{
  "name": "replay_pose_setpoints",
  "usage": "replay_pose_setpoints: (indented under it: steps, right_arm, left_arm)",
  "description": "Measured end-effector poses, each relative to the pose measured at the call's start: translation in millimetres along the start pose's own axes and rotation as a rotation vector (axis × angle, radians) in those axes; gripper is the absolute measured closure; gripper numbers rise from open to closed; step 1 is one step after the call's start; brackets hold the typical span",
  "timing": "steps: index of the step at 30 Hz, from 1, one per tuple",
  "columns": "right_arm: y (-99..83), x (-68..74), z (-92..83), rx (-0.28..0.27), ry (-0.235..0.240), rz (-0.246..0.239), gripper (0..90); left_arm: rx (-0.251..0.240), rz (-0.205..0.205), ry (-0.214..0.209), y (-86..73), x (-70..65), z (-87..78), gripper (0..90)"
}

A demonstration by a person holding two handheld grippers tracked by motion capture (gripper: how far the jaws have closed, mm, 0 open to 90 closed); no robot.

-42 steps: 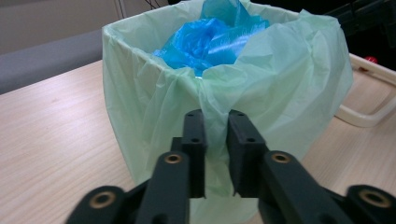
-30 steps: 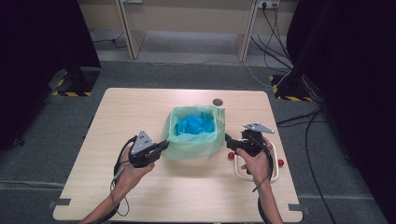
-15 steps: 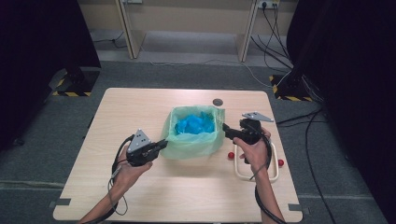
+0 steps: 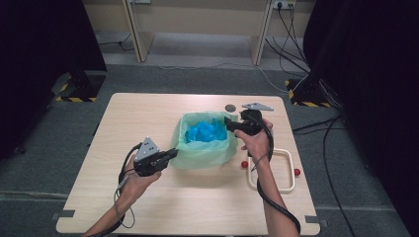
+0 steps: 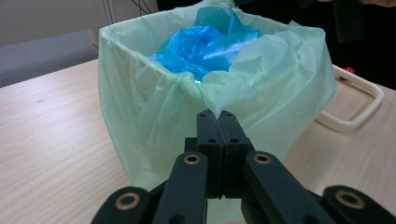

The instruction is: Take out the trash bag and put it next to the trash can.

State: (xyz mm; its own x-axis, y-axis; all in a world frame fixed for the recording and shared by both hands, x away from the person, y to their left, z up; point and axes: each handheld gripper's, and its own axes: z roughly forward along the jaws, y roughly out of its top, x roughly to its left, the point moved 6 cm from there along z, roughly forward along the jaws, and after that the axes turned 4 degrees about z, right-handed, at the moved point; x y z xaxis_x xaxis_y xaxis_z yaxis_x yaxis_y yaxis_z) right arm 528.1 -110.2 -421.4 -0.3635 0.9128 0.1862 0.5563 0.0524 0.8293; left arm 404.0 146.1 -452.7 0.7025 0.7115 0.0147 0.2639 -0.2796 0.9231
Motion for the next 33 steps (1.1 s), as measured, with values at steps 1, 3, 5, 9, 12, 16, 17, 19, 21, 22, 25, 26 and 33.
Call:
replay_pose_setpoints:
  steps: [1,3,5,9,12,16,17,19,21,22,25,26,33]
  right_arm:
    - [1.5,0.7,2.1,0.002,-0.001,-0.011,31.5]
    - [4.3,2.4,6.1,0.006,-0.005,-0.027,34.5]
    - [6.5,3.4,10.9,0.017,-0.010,-0.047,39.0]
    - [7.9,6.3,21.7,0.046,-0.022,-0.092,43.4]
    - [6.9,7.0,28.7,0.071,-0.028,-0.120,48.0]
    - [5.2,6.8,33.0,0.079,-0.020,-0.106,60.5]
    - [5.0,8.0,33.3,0.078,-0.016,-0.111,63.5]
    - [5.4,11.0,33.1,0.075,-0.009,-0.125,70.4]
    - [6.2,13.4,32.7,0.069,-0.008,-0.134,75.3]
    - [6.8,14.0,32.6,0.065,-0.012,-0.144,76.7]
    - [8.6,15.4,32.4,0.054,-0.015,-0.163,77.5]
    - [8.6,15.9,32.3,0.053,-0.011,-0.164,77.9]
    - [11.2,16.1,28.8,0.046,-0.008,-0.157,83.3]
  left_arm:
    - [0.001,0.001,-0.001,0.1,0.0,0.2,88.9]
    - [-0.002,-0.003,-0.002,0.6,-0.1,0.6,88.9]
    - [0.001,-0.001,-0.004,-0.1,-0.3,0.4,88.8]
    - [-0.003,-0.008,-0.008,0.2,-0.1,0.8,88.3]
    - [-0.002,-0.004,-0.010,-0.4,0.0,0.2,88.1]
    - [-0.006,-0.006,-0.012,0.6,0.5,-1.1,87.8]
    - [-0.006,-0.005,-0.012,0.5,0.7,-1.3,87.7]
    - [-0.008,-0.007,-0.010,0.9,1.1,-1.4,87.6]
    - [-0.010,-0.006,-0.011,1.4,0.9,-2.0,87.5]
    - [-0.011,-0.005,-0.011,1.6,0.7,-2.3,87.5]
    - [-0.015,-0.004,-0.011,3.7,0.9,-3.3,87.4]
    - [-0.017,-0.002,-0.010,4.5,1.0,-4.1,87.5]
    - [-0.026,0.000,-0.007,7.5,1.2,-6.9,87.3]
